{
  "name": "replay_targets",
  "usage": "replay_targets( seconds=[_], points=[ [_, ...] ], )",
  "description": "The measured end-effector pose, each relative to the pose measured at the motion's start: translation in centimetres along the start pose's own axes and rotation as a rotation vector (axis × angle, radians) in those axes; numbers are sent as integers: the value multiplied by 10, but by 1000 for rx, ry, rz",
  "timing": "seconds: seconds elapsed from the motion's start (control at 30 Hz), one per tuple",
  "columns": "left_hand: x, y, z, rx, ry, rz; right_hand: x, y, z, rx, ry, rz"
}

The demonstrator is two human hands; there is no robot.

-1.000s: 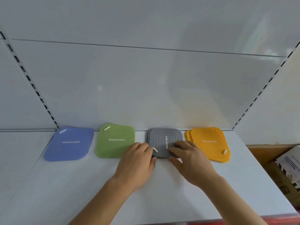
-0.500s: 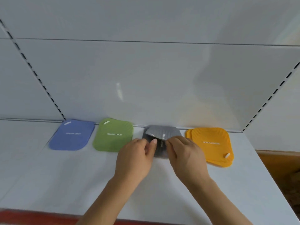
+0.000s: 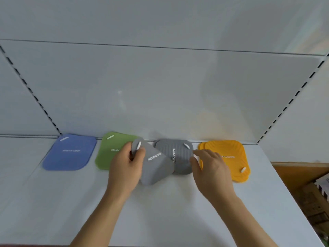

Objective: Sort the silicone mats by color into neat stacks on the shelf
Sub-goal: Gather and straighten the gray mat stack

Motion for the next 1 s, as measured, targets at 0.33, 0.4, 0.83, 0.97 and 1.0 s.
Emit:
replay_targets(
  seconds=[0.33, 0.4, 0.83, 0.97, 1.0],
  points=[
    [-14, -6, 0, 28, 117, -144, 57, -7, -29, -384, 311, -218],
    [-16, -10, 1, -33, 99, -131, 59, -11, -32, -390, 316, -215],
    [1, -18, 37, -105, -81, -181, 55, 5, -22, 65, 127, 50],
    [6, -30, 47, -314, -37, -198, 46, 16, 34, 261, 28, 162],
    [9, -31, 48, -365, -14, -192, 42, 20, 49, 275, 32, 192]
  ],
)
Point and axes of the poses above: each hand's wrist, its own x-axis towards the middle knuckle, its own z-axis out of the back of the hand, y = z × x, the point moved 5 cm from there along x, towards the middle knuckle, and after that the axes turned 12 degrees about y, right-handed, at the moved point
